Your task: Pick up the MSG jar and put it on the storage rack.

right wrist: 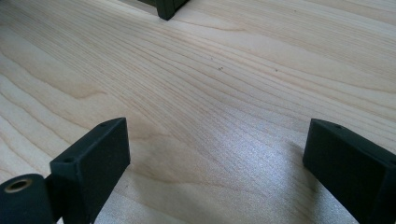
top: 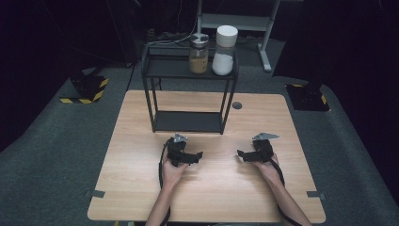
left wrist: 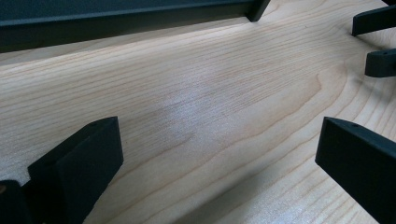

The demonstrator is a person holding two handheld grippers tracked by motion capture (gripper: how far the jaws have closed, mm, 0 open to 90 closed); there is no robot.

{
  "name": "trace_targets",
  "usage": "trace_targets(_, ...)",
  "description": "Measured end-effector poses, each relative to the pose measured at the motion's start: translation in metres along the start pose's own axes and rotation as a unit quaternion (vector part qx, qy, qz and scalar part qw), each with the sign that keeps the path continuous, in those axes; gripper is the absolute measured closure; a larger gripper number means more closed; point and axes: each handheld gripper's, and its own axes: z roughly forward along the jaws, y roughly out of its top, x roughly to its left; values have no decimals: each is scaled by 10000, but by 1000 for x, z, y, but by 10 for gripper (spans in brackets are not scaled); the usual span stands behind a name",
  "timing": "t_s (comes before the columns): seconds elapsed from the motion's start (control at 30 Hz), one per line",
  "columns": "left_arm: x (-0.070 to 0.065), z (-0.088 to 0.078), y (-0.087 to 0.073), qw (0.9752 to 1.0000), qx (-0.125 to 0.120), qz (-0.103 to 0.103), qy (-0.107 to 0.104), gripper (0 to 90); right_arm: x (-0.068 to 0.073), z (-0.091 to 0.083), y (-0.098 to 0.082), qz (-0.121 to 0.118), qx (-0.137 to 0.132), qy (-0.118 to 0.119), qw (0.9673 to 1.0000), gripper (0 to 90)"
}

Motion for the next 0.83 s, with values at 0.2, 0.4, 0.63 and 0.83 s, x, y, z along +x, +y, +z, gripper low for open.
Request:
trace_targets(0.2, 0, 0, 0, 10000, -2, 2, 4, 8, 0, 0, 0, 10, 0, 2, 10000, 71)
trace_targets(0.4, 0, 0, 0, 10000, 0, 2, 5, 8, -1, 0, 0, 32, -11, 8, 10000, 71)
trace_targets(0.63, 0, 0, 0, 10000, 3, 3, 6, 8, -1, 0, 0, 40, -11, 12, 10000, 71)
trace_targets(0.83, 0, 0, 0, 10000, 3, 4, 7, 8, -2, 0, -1, 60, -25, 25, 10000, 71)
